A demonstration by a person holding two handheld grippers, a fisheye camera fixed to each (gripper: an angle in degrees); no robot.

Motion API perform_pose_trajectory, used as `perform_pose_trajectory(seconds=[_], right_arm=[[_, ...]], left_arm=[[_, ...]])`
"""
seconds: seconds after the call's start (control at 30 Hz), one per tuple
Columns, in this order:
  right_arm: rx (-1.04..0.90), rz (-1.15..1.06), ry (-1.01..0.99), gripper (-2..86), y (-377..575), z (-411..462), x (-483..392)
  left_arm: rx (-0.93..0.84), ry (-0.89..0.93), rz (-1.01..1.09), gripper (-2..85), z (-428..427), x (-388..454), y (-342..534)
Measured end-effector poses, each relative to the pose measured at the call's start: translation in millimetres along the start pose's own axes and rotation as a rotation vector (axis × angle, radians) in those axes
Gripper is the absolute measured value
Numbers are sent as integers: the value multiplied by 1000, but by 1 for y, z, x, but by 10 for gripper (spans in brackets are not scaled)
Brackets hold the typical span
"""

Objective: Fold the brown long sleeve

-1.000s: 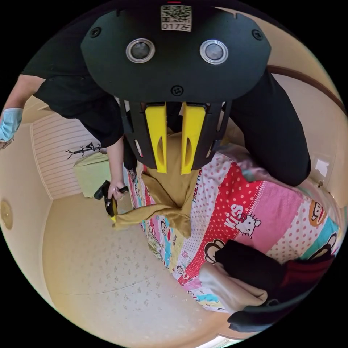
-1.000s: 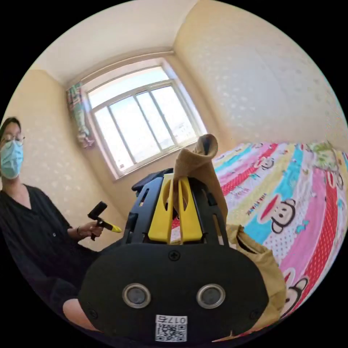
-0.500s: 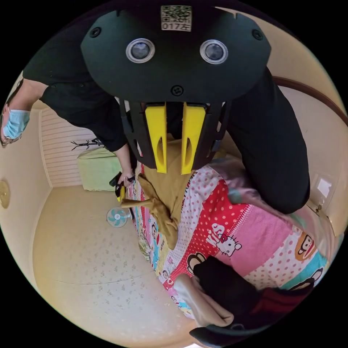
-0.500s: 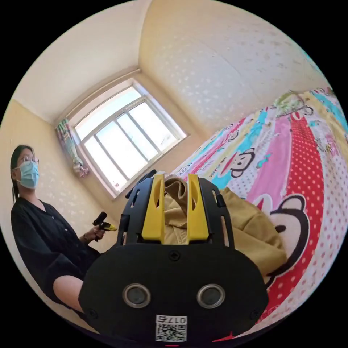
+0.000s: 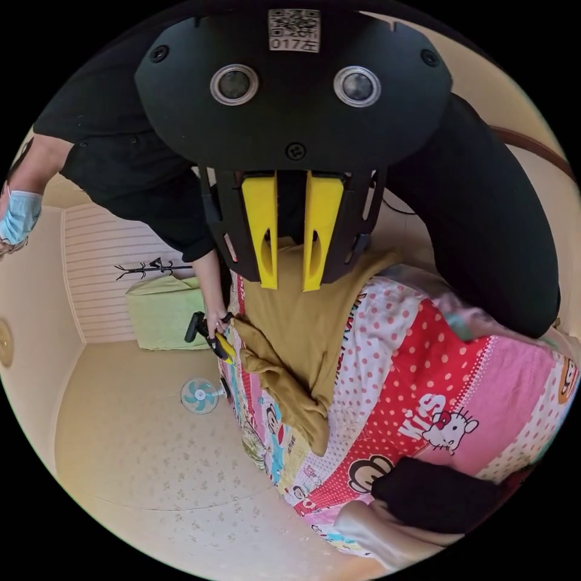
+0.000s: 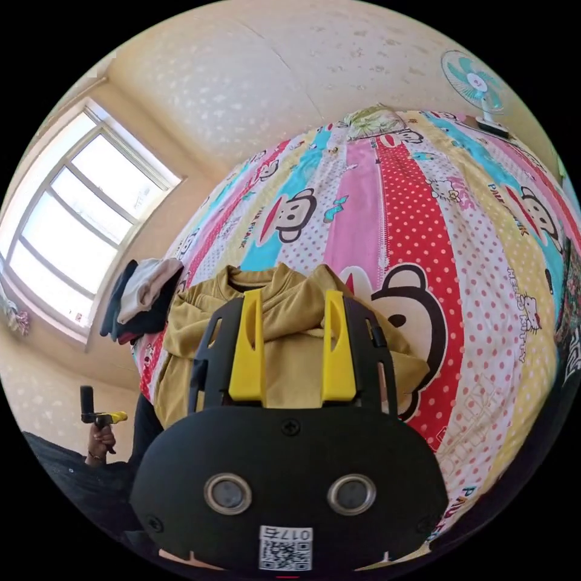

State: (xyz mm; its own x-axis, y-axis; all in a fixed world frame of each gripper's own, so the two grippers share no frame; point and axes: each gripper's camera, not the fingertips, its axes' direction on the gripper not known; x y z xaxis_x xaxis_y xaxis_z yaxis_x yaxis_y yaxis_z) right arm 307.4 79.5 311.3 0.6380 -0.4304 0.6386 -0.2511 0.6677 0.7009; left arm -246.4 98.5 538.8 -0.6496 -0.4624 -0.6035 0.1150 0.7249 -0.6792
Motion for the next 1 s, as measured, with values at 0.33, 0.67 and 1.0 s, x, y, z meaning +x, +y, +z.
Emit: perform_pose_trajectory(seconds=[0.33,0.67,1.0], right_arm=[[-172,214,212,43,-54,86,-60],[254,511,-172,27,53,-42,21],[32,365,134,111,214,-76,-12]], left_arm=[[79,26,-107,67,-32,-22,28],[20,-41,-4,101,9,-36,14],[-187,-393,279,150,113,-13,6]])
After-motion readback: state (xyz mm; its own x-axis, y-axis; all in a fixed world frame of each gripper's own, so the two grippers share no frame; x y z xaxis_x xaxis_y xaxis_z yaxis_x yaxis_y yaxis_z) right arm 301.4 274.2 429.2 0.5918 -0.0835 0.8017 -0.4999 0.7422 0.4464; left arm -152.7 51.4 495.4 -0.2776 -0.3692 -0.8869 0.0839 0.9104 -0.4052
